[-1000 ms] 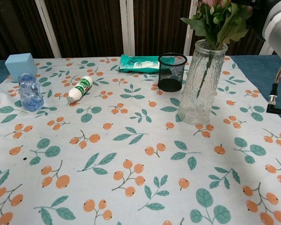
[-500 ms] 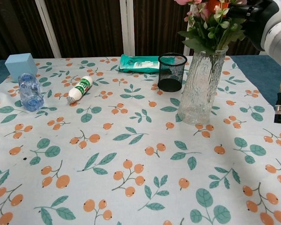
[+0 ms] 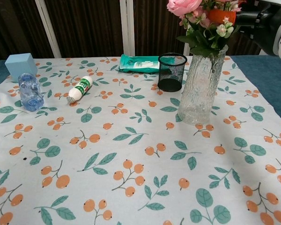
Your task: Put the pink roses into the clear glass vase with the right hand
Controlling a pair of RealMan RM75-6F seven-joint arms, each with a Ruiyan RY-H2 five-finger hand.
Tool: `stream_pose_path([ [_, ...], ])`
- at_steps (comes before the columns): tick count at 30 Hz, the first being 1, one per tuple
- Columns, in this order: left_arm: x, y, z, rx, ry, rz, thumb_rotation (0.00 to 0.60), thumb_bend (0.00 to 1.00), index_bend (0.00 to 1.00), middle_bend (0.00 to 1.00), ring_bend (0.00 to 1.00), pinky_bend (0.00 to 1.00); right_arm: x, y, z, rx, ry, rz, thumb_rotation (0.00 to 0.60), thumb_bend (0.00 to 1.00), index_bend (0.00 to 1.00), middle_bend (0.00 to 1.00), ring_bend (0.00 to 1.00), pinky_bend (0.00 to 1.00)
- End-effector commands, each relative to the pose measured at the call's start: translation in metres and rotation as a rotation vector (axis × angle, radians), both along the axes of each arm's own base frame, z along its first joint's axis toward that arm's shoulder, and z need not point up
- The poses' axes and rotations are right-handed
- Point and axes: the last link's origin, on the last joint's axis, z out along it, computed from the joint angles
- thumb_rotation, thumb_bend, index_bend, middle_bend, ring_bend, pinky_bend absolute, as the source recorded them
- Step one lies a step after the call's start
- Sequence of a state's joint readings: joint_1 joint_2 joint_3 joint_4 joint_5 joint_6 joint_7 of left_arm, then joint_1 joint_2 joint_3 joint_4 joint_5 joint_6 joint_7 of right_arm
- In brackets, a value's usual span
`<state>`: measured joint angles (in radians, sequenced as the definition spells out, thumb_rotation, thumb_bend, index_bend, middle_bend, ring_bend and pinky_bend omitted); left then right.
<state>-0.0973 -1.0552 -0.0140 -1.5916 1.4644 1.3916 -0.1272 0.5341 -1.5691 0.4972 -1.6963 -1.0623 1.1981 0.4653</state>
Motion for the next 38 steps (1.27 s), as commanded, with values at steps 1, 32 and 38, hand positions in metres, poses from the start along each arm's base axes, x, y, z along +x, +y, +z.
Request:
stream_pose_path([
  [1, 0.0, 0.0, 0.0, 0.0, 0.001, -0.001, 0.6, 0.0, 0.0, 0.0, 0.0, 0.0, -0.008, 0.007, 0.005, 0.017, 0.028, -0.01, 0.6, 0.28, 0.0, 0.0, 0.0, 0.06],
  [32, -0.003, -0.004, 0.004, 0.04, 0.033, -0.001, 0.6, 0.0, 0.0, 0.0, 0.0, 0.0, -0.154, 0.126, 0.076, 0.006, 1.118, -0.069, 0.6, 0.28, 0.0, 0.0, 0.0, 0.0],
  [38, -0.005, -0.008, 0.008, 0.065, 0.057, -0.002, 0.6, 0.0, 0.0, 0.0, 0.0, 0.0, -0.178, 0.147, 0.094, -0.111, 1.406, -0.091, 0.6, 0.28, 0.0, 0.0, 0.0, 0.0],
])
